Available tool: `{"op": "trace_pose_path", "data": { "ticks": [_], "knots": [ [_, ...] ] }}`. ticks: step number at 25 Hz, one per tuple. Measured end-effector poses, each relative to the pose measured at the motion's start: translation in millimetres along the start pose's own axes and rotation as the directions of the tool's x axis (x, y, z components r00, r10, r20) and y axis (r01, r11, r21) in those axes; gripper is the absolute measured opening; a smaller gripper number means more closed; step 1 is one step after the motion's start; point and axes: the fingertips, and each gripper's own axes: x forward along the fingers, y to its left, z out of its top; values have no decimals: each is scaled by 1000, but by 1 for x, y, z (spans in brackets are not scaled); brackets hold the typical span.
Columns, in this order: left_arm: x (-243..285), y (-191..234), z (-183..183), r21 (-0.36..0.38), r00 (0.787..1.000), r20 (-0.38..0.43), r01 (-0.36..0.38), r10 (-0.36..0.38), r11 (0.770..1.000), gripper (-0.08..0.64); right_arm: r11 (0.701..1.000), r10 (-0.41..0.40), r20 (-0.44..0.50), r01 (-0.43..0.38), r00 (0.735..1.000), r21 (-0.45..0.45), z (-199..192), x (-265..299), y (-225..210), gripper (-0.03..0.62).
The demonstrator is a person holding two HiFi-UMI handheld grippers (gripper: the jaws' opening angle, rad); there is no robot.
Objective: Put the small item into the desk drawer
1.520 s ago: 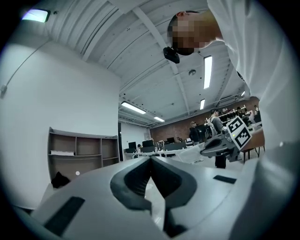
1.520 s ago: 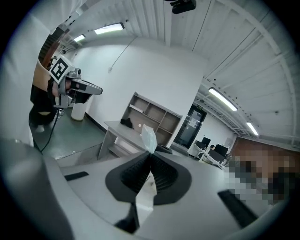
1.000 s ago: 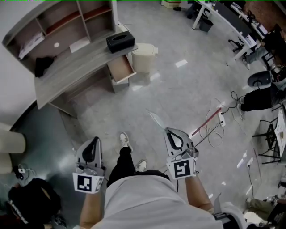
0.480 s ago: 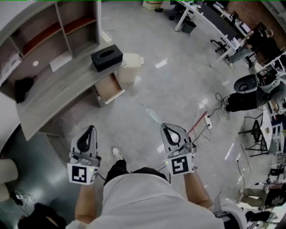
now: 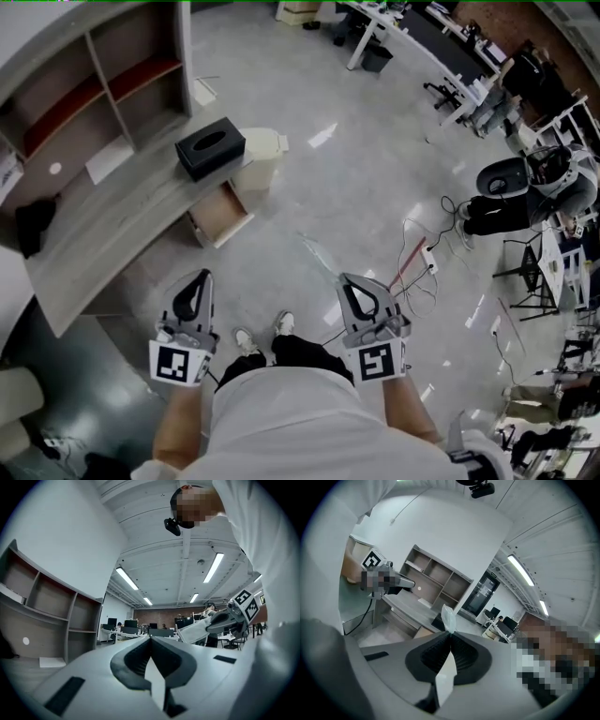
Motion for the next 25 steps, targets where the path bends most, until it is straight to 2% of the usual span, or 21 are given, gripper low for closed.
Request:
{"op": "trace_pose_path", "data": {
  "ticks": [3,6,10,13,17,20,25],
  "knots": [
    [9,10,1,14,1000,-8,-21,21,1000,17,1000,27,8,-27,1000,-2,-2,23,-7,25],
    [8,28,-1,35,996,-32,-88,89,996,17,998,69,53,-68,996,-7,0,51,-13,25],
    [10,48,-2,51,977,-35,-209,211,977,17,986,163,95,-160,982,-44,-8,99,-17,25],
    [18,55,1,85,963,-47,-259,264,962,17,972,232,107,-227,967,-59,-10,130,-22,25],
    [30,63,8,94,940,-37,-336,340,937,17,947,320,119,-311,940,-85,-14,162,-22,25],
    [35,63,0,98,925,-60,-367,374,925,17,922,381,103,-369,919,-118,-25,185,-15,25],
    [27,61,-23,90,894,-111,-427,435,900,17,863,484,57,-465,873,-199,-51,220,11,25]
  ]
}}
